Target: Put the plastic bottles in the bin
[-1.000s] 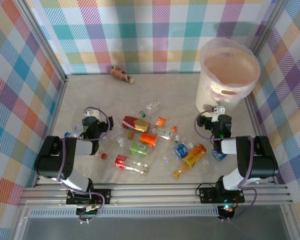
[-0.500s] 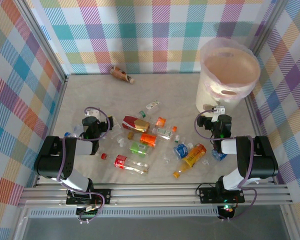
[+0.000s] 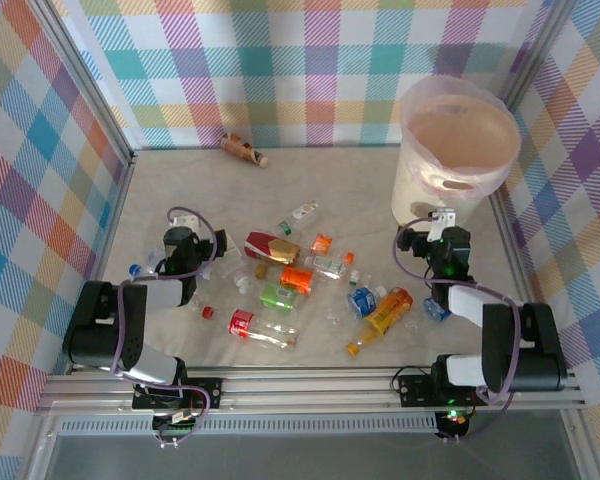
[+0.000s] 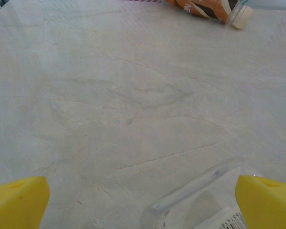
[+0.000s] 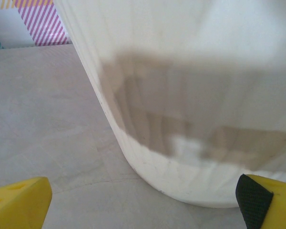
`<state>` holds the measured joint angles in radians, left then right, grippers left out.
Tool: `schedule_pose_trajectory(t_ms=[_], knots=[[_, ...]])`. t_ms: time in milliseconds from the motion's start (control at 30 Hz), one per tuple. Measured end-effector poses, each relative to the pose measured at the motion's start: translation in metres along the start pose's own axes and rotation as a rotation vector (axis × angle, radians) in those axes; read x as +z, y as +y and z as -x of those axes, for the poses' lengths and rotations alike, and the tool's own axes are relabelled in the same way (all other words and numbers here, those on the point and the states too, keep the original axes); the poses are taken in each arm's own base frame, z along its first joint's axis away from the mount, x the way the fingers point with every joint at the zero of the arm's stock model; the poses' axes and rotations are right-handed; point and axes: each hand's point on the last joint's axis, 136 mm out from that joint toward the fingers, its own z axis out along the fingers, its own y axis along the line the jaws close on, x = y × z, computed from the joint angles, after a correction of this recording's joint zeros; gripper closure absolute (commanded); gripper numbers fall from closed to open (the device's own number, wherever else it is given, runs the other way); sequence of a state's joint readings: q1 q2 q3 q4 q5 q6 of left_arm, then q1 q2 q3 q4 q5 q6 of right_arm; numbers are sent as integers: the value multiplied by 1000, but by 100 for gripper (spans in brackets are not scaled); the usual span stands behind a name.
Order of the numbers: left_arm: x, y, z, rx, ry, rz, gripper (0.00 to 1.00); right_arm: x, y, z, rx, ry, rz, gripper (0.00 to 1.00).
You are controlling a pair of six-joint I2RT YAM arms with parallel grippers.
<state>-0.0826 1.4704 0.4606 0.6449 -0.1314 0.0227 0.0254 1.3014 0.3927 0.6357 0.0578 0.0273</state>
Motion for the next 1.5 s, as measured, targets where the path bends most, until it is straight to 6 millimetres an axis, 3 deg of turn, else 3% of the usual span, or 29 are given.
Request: schedule_pose_trajectory(t_ms=[200, 467, 767, 933, 1200, 1367, 1500], knots=[[-19, 2, 26, -17, -50, 8, 0, -32, 3, 18, 9, -9, 4, 0], [-48, 3, 64, -114, -134, -1, 0, -82, 17, 58, 61, -34, 29, 0], [-82, 8, 97, -248, -212, -5, 0, -118, 63, 119, 33, 3, 88, 0], [-97, 13, 106, -315, -239, 8, 0, -117, 81, 157, -4, 53, 77, 0], [-101, 13, 116, -384, -235, 4, 0, -101, 83, 219, -46, 84, -9, 0], [-102, 11, 122, -410, -235, -11, 0, -82, 77, 238, -113, 121, -95, 0], [-102, 6, 127, -430, -234, -38, 0, -62, 73, 240, -174, 179, -151, 0]])
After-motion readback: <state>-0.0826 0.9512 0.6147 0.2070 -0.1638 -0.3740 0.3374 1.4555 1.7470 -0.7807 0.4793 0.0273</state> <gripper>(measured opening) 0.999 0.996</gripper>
